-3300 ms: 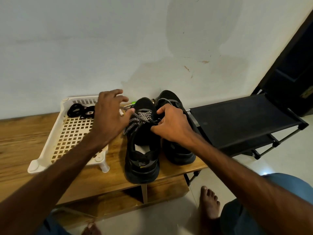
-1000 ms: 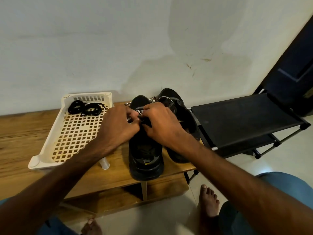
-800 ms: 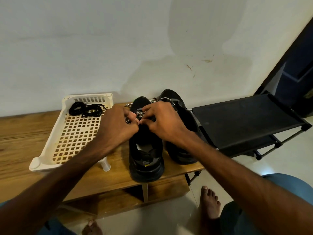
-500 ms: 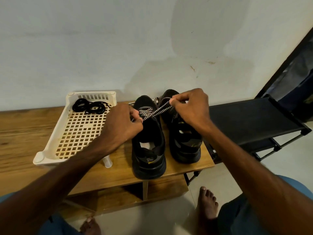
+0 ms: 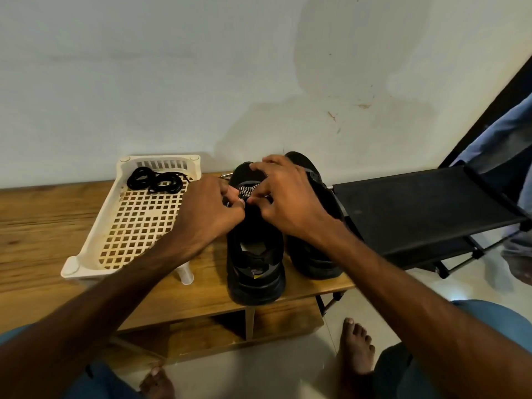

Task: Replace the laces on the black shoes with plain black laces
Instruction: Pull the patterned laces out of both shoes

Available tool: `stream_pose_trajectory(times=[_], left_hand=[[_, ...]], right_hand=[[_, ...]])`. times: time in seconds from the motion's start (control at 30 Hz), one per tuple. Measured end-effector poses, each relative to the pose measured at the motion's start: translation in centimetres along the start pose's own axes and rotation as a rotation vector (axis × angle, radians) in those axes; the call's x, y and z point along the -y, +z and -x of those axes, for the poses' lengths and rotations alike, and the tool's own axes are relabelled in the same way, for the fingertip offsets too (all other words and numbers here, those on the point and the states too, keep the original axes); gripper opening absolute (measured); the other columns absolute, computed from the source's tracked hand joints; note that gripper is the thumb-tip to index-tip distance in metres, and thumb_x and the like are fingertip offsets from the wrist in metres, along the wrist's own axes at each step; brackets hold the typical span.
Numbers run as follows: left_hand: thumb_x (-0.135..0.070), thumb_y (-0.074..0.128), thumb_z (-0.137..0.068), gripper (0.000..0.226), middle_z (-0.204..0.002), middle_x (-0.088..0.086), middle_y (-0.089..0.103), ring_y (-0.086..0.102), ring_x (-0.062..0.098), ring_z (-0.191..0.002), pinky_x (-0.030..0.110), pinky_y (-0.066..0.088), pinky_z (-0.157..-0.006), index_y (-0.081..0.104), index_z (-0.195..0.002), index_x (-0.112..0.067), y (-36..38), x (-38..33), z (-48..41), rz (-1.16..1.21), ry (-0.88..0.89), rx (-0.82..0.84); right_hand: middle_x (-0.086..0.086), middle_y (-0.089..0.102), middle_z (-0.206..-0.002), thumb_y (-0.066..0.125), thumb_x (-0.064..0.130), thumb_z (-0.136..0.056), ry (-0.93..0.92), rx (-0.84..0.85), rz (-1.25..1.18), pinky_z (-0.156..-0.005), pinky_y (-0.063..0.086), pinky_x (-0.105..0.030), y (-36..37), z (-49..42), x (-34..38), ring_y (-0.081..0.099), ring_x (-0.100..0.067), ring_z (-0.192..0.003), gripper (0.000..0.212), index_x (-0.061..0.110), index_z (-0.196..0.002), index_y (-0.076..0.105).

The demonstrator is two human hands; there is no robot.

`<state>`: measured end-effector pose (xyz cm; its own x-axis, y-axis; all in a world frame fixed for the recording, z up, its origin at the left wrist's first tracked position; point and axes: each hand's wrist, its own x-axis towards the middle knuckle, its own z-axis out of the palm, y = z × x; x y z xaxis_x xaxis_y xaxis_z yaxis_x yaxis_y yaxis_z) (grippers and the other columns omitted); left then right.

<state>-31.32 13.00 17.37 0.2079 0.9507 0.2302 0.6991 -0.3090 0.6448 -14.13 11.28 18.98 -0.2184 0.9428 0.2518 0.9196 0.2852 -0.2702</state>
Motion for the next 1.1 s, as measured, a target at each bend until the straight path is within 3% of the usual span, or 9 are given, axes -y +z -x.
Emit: stream_pose_trajectory(times=[0.17,0.27,0.33,0.43,0.53,0.77,0.87,0.97,1.1], left_hand=[[-0.013,0.074,-0.08,0.009,-0.1,-0.002,0.078,0.066,0.004,-0.09,0.004,0.036,-0.072,0.079,-0.073,-0.017,-0.1,0.2,-0.1,-0.016,-0.013,0.006],[-0.015,0.074,-0.081,0.007,-0.101,-0.002,0.078,0.067,0.005,-0.088,0.01,0.04,-0.074,0.08,-0.077,-0.015,-0.1,0.3,-0.2,-0.02,-0.023,0.002],[-0.019,0.076,-0.083,0.006,-0.101,-0.003,0.078,0.066,0.004,-0.086,0.007,0.039,-0.069,0.079,-0.078,-0.017,0.1,0.0,0.0,-0.023,-0.021,0.003],[-0.025,0.075,-0.084,0.006,-0.098,-0.004,0.076,0.069,0.01,-0.083,0.015,0.045,-0.07,0.073,-0.079,-0.022,0.8,-0.4,0.4,-0.078,0.021,-0.025],[-0.026,0.074,-0.083,0.011,-0.102,-0.005,0.07,0.064,0.011,-0.092,0.022,0.041,-0.079,0.071,-0.092,-0.02,1.2,-0.7,0.7,-0.141,0.084,-0.056],[-0.021,0.07,-0.085,0.019,-0.118,0.002,0.064,0.061,0.022,-0.105,0.037,0.051,-0.087,0.07,-0.105,-0.019,2.1,-1.8,0.2,-0.336,0.216,-0.045],[-0.02,0.067,-0.088,0.016,-0.109,0.003,0.064,0.057,0.023,-0.107,0.039,0.05,-0.08,0.068,-0.104,-0.018,2.7,-2.2,-0.4,-0.451,0.221,-0.017],[-0.017,0.069,-0.088,0.015,-0.106,0.008,0.063,0.056,0.025,-0.106,0.032,0.037,-0.071,0.065,-0.102,-0.015,3.1,-2.3,-1.1,-0.449,0.212,0.003],[-0.018,0.069,-0.088,0.011,-0.104,0.004,0.063,0.061,0.021,-0.094,0.033,0.045,-0.077,0.065,-0.098,-0.018,2.8,-1.9,-1.6,-0.358,0.182,0.011]], right_hand=[[0.008,0.073,-0.121,0.076,0.019,-0.088,0.267,-0.479,-0.298,-0.101,0.044,-0.012,-4.5,0.2,-3.6,0.063,-0.004,-0.115,0.009,0.021,-0.091,0.084],[0.009,0.076,-0.108,0.075,0.025,-0.09,0.416,-0.688,-0.284,-0.097,0.055,-0.031,-6.8,1.0,-7.0,0.069,-0.003,-0.101,0.012,0.019,-0.098,0.082],[0.01,0.077,-0.103,0.075,0.029,-0.09,0.427,-0.627,-0.314,-0.089,0.06,-0.033,-6.8,1.4,-7.7,0.07,0.0,-0.094,0.014,0.021,-0.099,0.082],[0.014,0.077,-0.094,0.075,0.031,-0.09,0.308,-0.469,-0.302,-0.081,0.056,-0.015,-5.0,1.6,-6.4,0.065,0.013,-0.082,0.012,0.023,-0.096,0.082],[0.011,0.078,-0.09,0.074,0.03,-0.092,0.196,-0.375,-0.266,-0.071,0.046,-0.003,-3.3,1.1,-4.6,0.067,0.007,-0.078,0.013,0.021,-0.095,0.083],[0.0,0.075,-0.103,0.069,0.03,-0.095,0.214,-0.297,-0.125,-0.086,0.058,-0.034,-2.1,0.2,-3.2,0.069,-0.012,-0.093,0.023,0.017,-0.112,0.077],[0.002,0.069,-0.1,0.07,0.021,-0.091,0.202,-0.242,-0.11,-0.081,0.056,-0.031,-1.9,0.0,-2.2,0.065,-0.01,-0.089,0.021,0.018,-0.111,0.073],[0.014,0.069,-0.089,0.074,0.022,-0.085,0.133,0.069,-0.199,-0.071,0.055,-0.015,-1.7,0.3,-1.4,0.064,0.0,-0.076,0.022,0.023,-0.106,0.075],[0.007,0.071,-0.106,0.083,0.033,-0.08,0.126,0.268,-0.241,-0.072,0.049,-0.009,-1.6,0.7,-1.6,0.064,-0.002,-0.088,0.048,0.018,-0.123,0.069]])
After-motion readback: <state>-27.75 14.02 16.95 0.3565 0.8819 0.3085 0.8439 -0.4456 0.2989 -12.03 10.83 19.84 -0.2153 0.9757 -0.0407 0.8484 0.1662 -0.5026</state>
